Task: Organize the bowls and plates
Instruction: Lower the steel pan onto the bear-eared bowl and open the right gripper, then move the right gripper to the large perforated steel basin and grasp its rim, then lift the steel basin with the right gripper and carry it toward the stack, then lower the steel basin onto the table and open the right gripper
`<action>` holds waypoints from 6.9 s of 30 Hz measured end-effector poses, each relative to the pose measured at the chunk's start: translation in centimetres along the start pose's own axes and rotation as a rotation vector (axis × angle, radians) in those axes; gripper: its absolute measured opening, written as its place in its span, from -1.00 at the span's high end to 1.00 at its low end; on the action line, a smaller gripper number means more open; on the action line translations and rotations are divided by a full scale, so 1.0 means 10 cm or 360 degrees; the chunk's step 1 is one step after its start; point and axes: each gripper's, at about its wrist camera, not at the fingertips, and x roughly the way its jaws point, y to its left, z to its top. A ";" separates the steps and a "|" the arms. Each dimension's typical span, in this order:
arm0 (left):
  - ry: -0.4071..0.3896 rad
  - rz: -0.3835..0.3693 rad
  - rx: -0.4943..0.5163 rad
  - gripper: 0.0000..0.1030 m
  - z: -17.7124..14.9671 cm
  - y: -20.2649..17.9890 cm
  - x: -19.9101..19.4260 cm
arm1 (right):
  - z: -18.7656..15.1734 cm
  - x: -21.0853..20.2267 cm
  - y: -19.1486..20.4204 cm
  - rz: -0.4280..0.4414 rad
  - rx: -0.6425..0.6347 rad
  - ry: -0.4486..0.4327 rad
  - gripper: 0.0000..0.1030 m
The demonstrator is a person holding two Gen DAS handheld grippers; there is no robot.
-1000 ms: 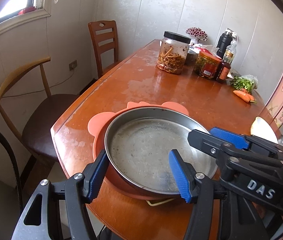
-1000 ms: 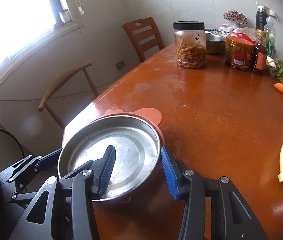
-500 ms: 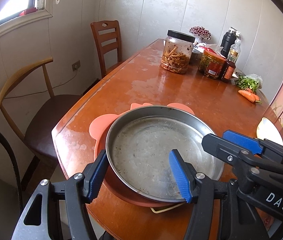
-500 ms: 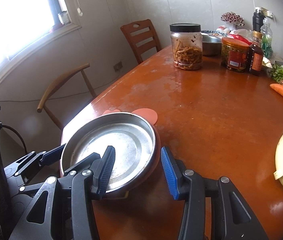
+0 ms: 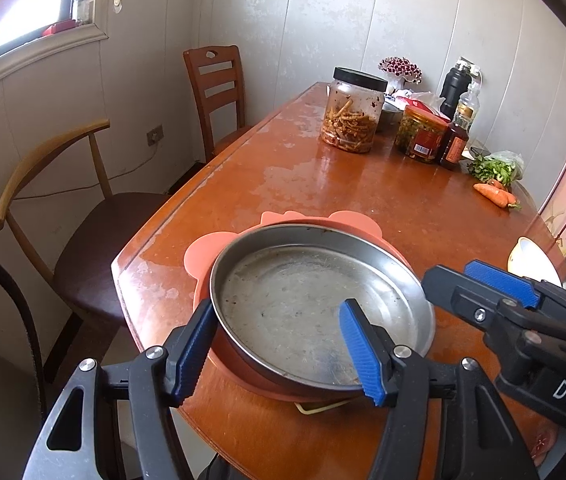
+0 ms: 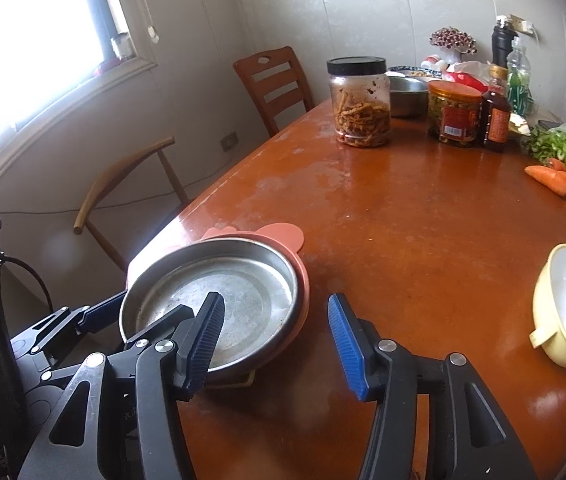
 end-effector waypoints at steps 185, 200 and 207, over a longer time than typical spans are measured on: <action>0.0103 -0.0427 0.0311 -0.23 -0.65 -2.07 -0.39 | -1.42 -1.73 -1.70 -0.0311 0.0148 -0.0093 -0.08; 0.0041 -0.0365 0.0391 -0.25 -0.60 -2.44 -0.57 | -1.55 -2.01 -2.12 -0.0305 0.0288 -0.0168 -0.16; 0.0038 -0.0364 0.0446 -0.25 -0.62 -2.62 -0.61 | -1.59 -2.09 -2.28 -0.0317 0.0336 -0.0193 -0.18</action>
